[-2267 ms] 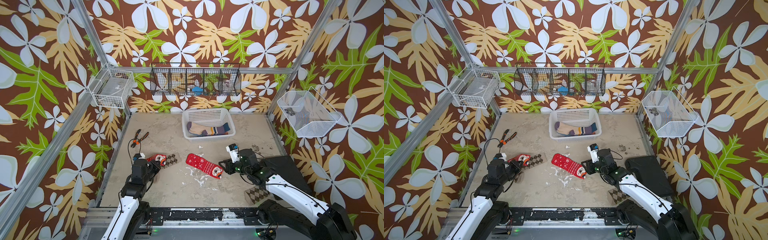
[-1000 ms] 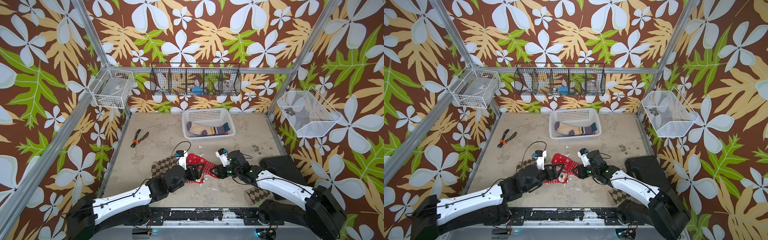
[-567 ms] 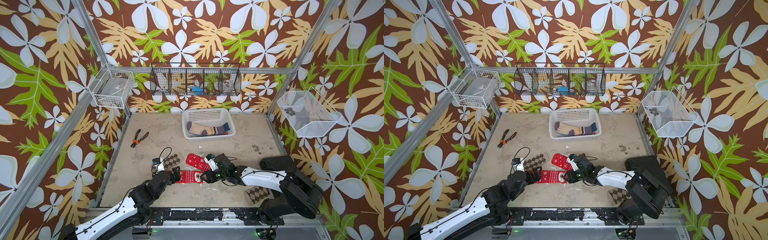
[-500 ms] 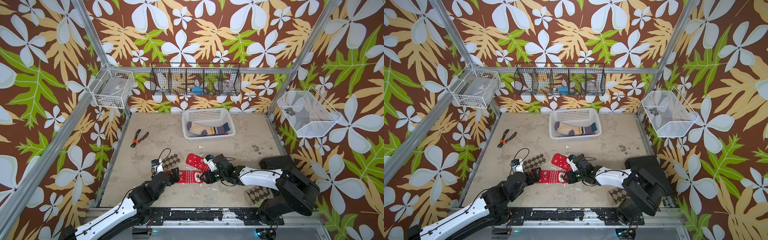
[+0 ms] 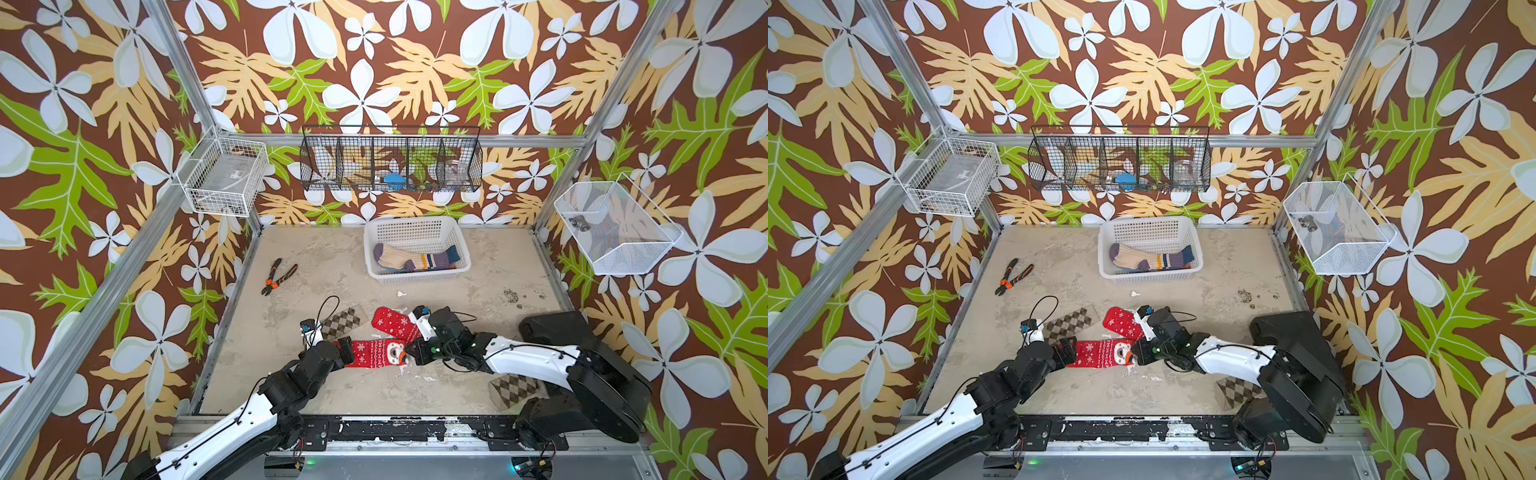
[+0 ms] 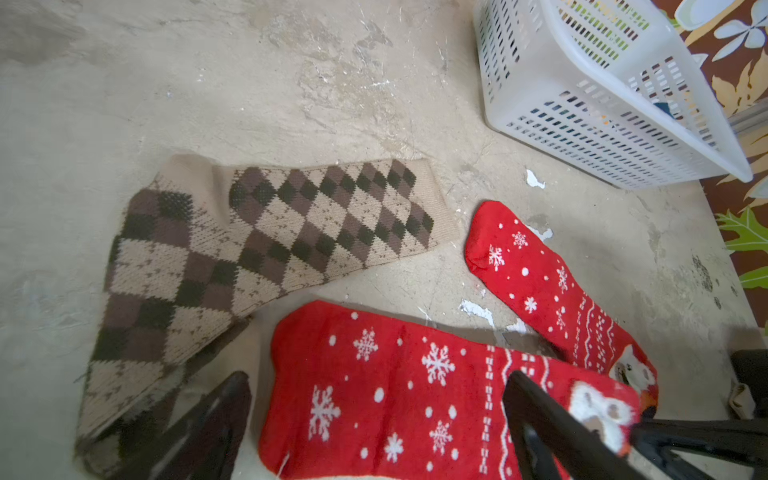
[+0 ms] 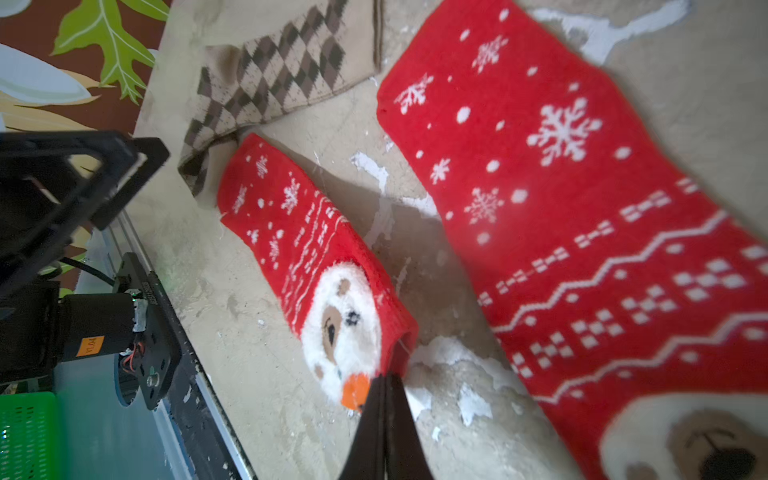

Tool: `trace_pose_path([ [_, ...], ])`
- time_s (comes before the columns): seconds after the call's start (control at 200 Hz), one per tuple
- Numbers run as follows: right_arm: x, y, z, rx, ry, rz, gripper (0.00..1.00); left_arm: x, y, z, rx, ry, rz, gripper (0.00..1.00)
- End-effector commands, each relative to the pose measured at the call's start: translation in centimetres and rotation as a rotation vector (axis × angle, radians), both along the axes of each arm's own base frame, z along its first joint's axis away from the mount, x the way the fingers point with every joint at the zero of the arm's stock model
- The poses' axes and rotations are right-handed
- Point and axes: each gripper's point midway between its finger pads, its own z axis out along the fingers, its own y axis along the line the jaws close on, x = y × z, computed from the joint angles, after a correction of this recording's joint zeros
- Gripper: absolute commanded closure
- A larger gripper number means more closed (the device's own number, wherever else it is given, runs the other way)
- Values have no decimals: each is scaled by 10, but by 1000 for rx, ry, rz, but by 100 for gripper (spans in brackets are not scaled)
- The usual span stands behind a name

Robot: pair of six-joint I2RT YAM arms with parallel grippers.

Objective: Place the socks together as a pair
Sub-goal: Pick up the sock from the center of the board.

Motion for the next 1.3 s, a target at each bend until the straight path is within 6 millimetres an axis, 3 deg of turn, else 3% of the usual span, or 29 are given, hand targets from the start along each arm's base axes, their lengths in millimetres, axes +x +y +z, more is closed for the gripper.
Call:
trace_pose_path([
  [0.0,-7,-27,-9,-92,2,-26,99,-1,-20,-4,-18,25,-102,3],
  [0.21,-8,-63,-20,-123,17,-97,100,-10,-37,-30,-27,109,-192,5],
  [0.38,1,-92,-19,-125,7,-154,100,-14,-51,-31,-72,85,-278,10],
  [0.611,1,-91,-17,-116,11,-143,100,-13,-74,-40,-84,113,-381,25],
  [0.871,1,-93,-10,-111,-9,-150,100,-22,-68,-68,-52,177,-381,51],
  [1.081,4,-88,0,-91,-20,-137,100,-15,-77,-60,-84,151,-389,91],
  [1.166,6,-85,10,-80,-33,-131,100,-8,-80,-51,-70,133,-388,100],
  [1.296,8,-84,30,-62,-62,-127,100,11,-90,-14,-60,59,-390,100],
])
